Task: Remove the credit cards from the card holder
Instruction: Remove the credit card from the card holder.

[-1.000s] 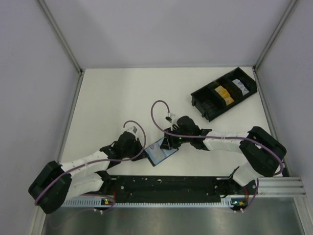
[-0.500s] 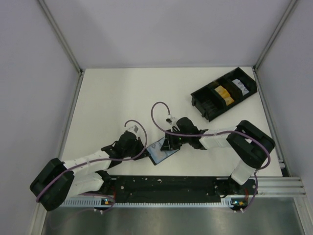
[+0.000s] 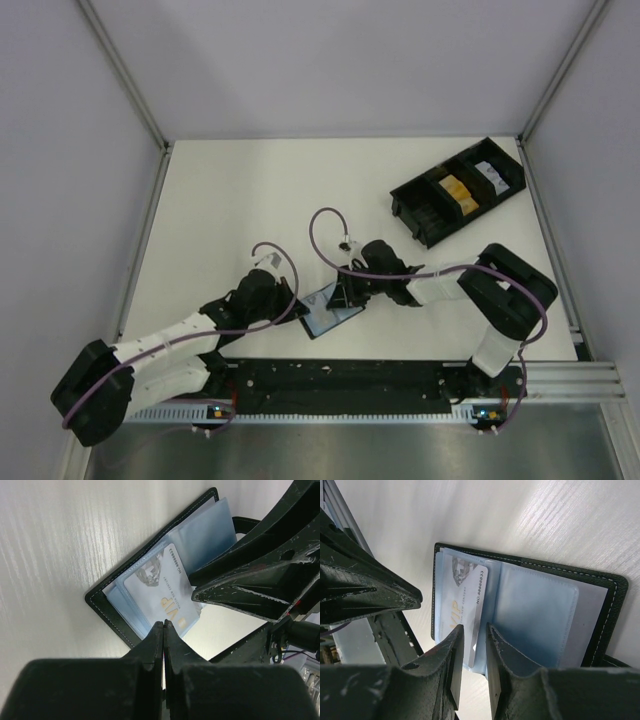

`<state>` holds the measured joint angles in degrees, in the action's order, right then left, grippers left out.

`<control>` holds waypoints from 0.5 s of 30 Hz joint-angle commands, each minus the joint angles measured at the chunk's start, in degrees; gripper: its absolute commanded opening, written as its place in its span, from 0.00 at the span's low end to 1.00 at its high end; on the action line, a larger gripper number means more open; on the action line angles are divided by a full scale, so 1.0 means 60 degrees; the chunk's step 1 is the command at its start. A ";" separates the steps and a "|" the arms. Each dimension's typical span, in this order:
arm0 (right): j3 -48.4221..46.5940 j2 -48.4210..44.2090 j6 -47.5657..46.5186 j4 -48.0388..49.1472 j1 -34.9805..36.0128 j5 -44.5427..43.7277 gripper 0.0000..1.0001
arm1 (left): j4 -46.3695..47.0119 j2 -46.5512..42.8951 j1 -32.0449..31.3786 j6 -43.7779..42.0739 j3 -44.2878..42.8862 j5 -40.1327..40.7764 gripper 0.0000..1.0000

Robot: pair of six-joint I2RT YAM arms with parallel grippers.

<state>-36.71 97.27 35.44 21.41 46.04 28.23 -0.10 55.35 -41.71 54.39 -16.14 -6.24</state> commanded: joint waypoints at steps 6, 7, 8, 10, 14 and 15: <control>0.0083 0.0209 0.0201 0.0694 -0.0027 0.0305 0.24 | 0.0177 0.0865 -0.0050 -0.0086 -0.0371 0.0322 0.00; 0.0083 0.0209 0.0216 0.0738 -0.0013 0.0334 0.24 | 0.0207 0.0998 -0.0050 -0.0115 -0.0342 0.0337 0.00; 0.0068 0.0252 0.0245 0.0753 -0.0012 0.0378 0.24 | 0.0250 0.1115 -0.0050 -0.0115 -0.0298 0.0337 0.00; 0.0039 0.0311 0.0260 0.0841 -0.0027 0.0480 0.23 | 0.0397 0.1321 -0.0050 -0.0086 -0.0182 0.0279 0.00; -0.0005 0.0472 0.0377 0.1016 -0.0027 0.0641 0.22 | 0.0573 0.1599 -0.0079 -0.0027 -0.0078 0.0205 0.00; -0.0019 0.0501 0.0421 0.1075 -0.0027 0.0671 0.21 | 0.0573 0.1614 -0.0093 -0.0042 -0.0078 0.0220 0.00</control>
<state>-36.64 98.98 37.15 23.92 45.98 30.22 2.46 63.22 -41.76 54.35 -16.84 -5.34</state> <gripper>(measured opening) 0.229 0.009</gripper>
